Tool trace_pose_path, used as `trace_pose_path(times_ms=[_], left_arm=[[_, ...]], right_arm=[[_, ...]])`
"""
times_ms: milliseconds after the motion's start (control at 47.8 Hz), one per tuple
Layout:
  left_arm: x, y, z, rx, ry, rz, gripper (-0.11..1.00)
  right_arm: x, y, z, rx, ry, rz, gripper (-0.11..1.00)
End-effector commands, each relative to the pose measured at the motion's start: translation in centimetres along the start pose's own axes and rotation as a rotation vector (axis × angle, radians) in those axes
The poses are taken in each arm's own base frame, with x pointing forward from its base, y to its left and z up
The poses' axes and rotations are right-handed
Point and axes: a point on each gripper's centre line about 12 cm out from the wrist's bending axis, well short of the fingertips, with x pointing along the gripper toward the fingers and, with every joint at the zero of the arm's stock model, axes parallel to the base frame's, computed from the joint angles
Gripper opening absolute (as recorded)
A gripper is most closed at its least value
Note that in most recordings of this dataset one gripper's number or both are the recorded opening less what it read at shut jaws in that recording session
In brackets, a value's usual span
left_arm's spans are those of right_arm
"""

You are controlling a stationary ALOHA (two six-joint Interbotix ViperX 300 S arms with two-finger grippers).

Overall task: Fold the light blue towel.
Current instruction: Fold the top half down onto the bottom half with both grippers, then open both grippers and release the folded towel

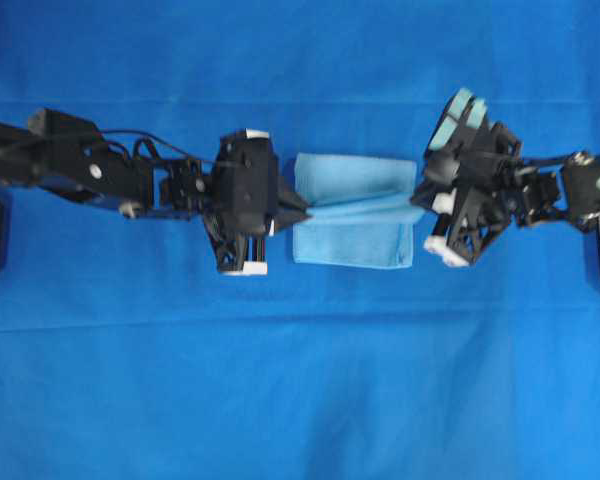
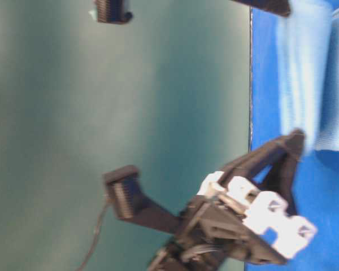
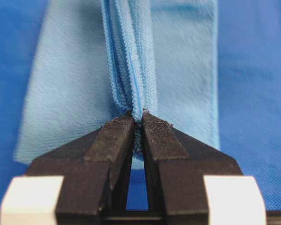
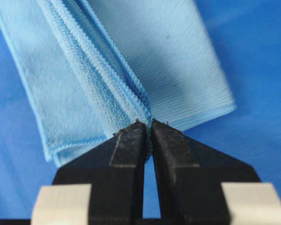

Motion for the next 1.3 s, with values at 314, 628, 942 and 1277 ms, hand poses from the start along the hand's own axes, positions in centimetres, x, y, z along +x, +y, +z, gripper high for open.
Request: trace_pose_path(times_ms=[314,628,942,1277], left_arm=[[1.7,-1.7,-1.6,0.023,-0.01,-0.026,0.05],[1.9,-1.6,-1.0,0.023,-0.026,-0.024,0.05],[0.8,-1.5,0.5,0.026,-0.065,-0.02,0.42],[-4.9,-0.8,4.8,0.055,-0.161,-0.008,0.63]], right_arm=[[1.3,1.6,-0.8,0.022,0.007,0.07,0.06],[1.3,2.9,0.0,0.015,-0.044,0.145,0.08],[-0.4,3.7,1.8,-0.022,-0.1,0.152,0.62],[-7.3,2.3,4.5,-0.063,-0.281,0.118,0.6]])
